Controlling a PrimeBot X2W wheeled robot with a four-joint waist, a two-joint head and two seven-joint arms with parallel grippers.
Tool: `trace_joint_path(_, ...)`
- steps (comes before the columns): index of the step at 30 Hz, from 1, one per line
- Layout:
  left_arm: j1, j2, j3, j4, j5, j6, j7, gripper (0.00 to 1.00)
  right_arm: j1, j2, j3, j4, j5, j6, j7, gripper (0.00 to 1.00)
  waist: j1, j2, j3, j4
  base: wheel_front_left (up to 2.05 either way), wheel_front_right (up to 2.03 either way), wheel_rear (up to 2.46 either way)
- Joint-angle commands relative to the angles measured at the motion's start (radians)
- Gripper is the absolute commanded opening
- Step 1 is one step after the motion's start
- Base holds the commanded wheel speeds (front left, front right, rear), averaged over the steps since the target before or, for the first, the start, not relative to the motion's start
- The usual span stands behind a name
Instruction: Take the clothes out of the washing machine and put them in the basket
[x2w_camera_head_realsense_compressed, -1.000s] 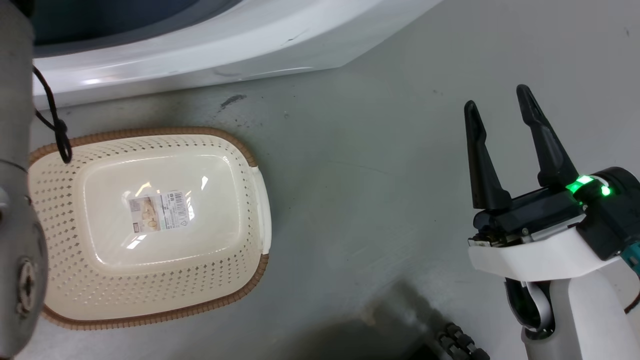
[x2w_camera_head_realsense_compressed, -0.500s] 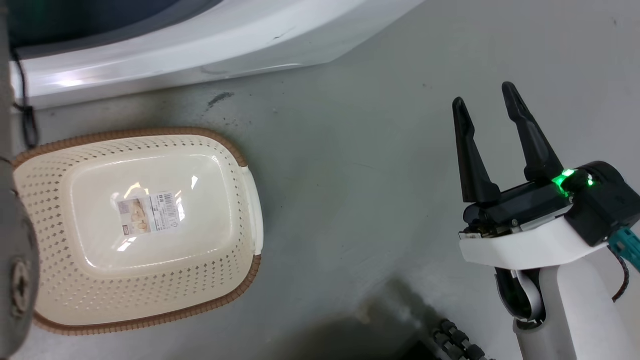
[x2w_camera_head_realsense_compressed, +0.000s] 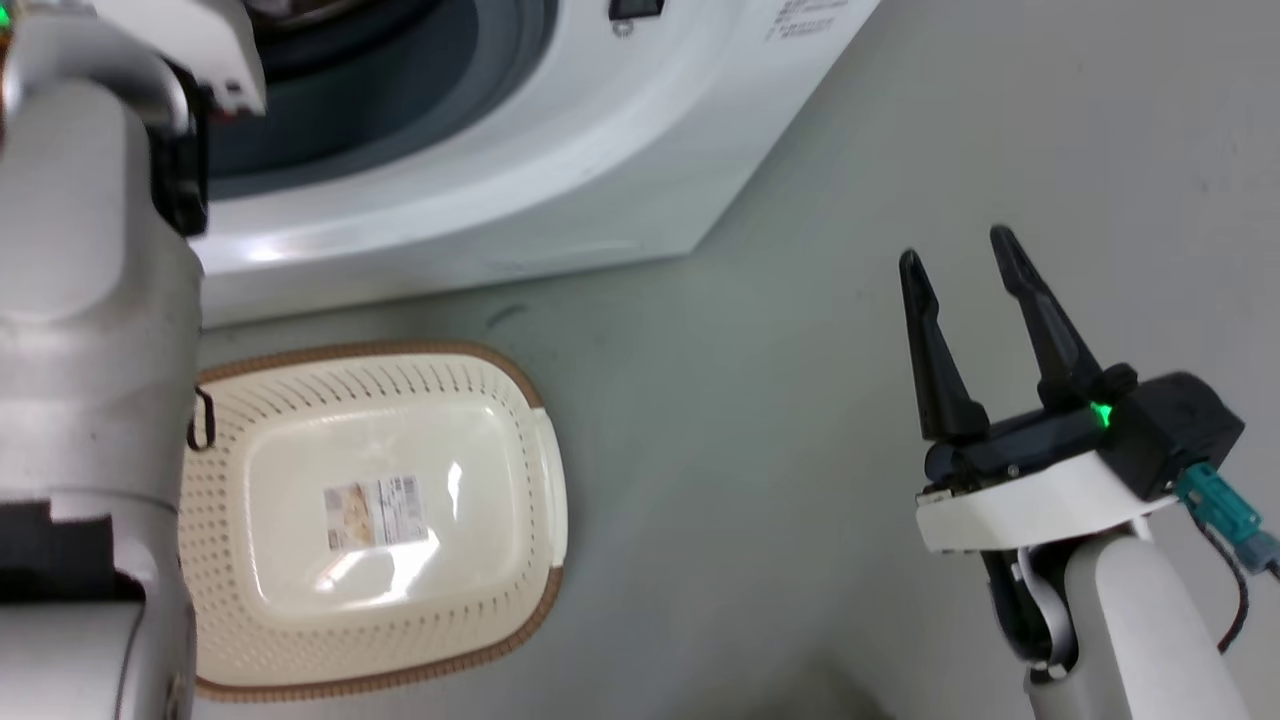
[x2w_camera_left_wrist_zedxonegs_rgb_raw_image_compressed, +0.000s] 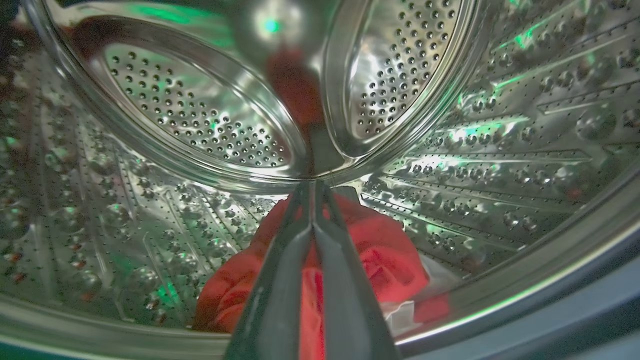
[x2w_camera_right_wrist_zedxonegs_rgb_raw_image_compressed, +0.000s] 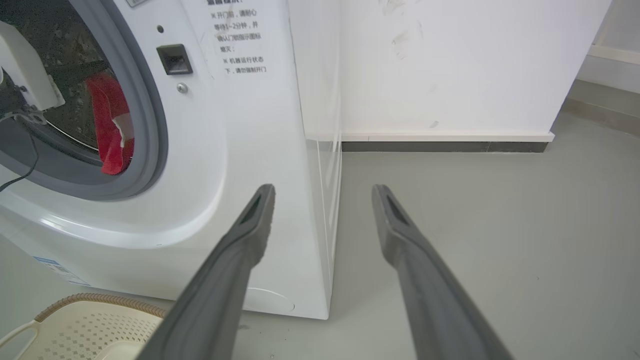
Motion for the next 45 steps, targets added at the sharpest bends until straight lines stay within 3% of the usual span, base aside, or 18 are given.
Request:
trace_joint_path(1,0.04,-0.001,0.012,-0.014,-0.014,0.001,-0.021,0.0,0.023,0.001,-0.003,0.005,-0.003,-0.001,0.008,1.0,0.0,0.0,-0.109,0.02,0.0,0.0,0.0)
trace_joint_path(7,0.233,0.0,0.052,-0.127,-0.069,-0.01,-0.065,0.0,0.097,0.001,-0.016,0.003,-0.01,-0.001,0.052,1.0,0.0,0.0,-0.255,0.039,0.0,0.0,0.0)
trace_joint_path(15,0.486,0.008,0.082,-0.405,-0.108,-0.019,-0.076,0.0,0.176,0.001,-0.023,-0.03,-0.004,-0.001,0.101,1.0,0.0,0.0,-0.383,0.078,0.0,0.0,0.0)
trace_joint_path(33,0.833,-0.017,0.067,-1.111,-0.112,0.051,0.013,0.0,0.254,0.001,-0.019,-0.092,0.004,-0.001,0.163,1.0,0.0,0.0,-0.469,0.167,0.0,0.0,0.0)
trace_joint_path(39,0.938,-0.03,0.053,-1.187,-0.116,0.069,0.034,0.0,0.25,0.001,-0.014,-0.103,0.002,-0.001,0.173,1.0,0.0,0.0,-0.46,0.18,0.0,0.0,0.0)
trace_joint_path(45,1.073,-0.077,0.015,-1.093,-0.146,0.085,0.035,0.0,0.238,0.001,-0.003,-0.102,0.006,-0.001,0.174,1.0,0.0,0.0,-0.431,0.175,0.0,0.0,0.0)
